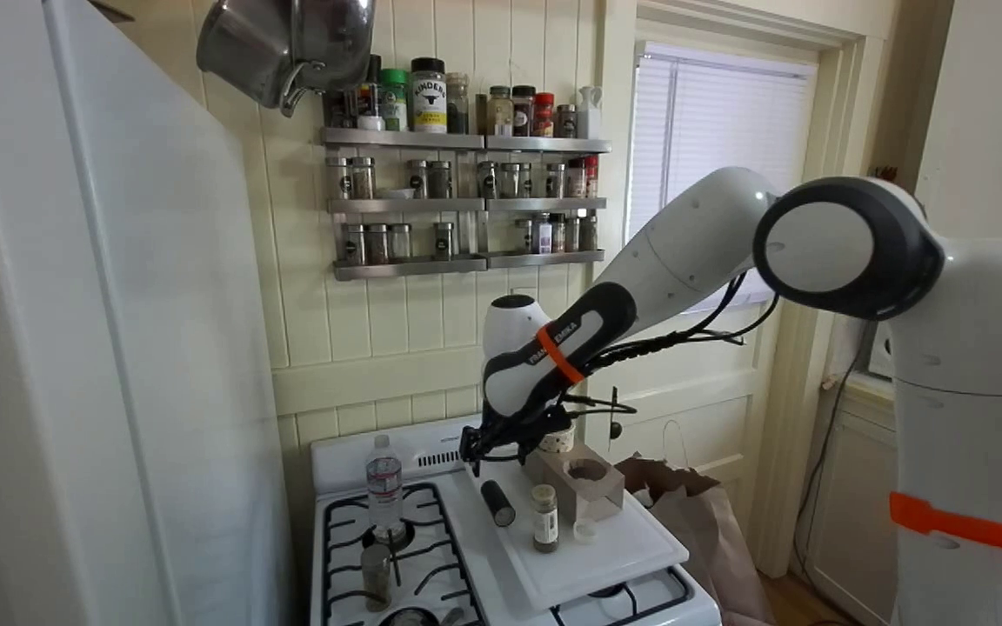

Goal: Remove the black container from the bottom left rack and put it on the white tray

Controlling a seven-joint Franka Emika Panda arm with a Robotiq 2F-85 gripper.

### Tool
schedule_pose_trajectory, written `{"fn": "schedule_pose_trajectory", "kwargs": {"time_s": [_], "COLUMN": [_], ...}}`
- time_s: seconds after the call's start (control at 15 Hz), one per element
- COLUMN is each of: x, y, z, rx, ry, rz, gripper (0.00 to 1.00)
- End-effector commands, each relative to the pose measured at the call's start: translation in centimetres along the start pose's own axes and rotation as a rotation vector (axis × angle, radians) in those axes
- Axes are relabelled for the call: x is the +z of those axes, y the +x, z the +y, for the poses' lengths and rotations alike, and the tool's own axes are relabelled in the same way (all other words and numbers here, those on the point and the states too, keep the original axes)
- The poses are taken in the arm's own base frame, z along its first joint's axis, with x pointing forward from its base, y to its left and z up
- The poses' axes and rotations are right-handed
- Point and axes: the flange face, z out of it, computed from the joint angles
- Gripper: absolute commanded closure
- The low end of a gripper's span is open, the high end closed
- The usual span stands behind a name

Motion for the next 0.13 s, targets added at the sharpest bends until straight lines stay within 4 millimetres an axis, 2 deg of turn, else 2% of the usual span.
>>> {"fn": "schedule_pose_trajectory", "kwargs": {"time_s": [0.0, 0.07], "x": [-1.5, -3.1], "y": [-0.5, -1.2], "z": [0.1, 0.2], "rx": [-0.02, -0.034], "ry": [0.012, 0.023], "rz": [0.015, 0.03], "gripper": [0.0, 0.0]}}
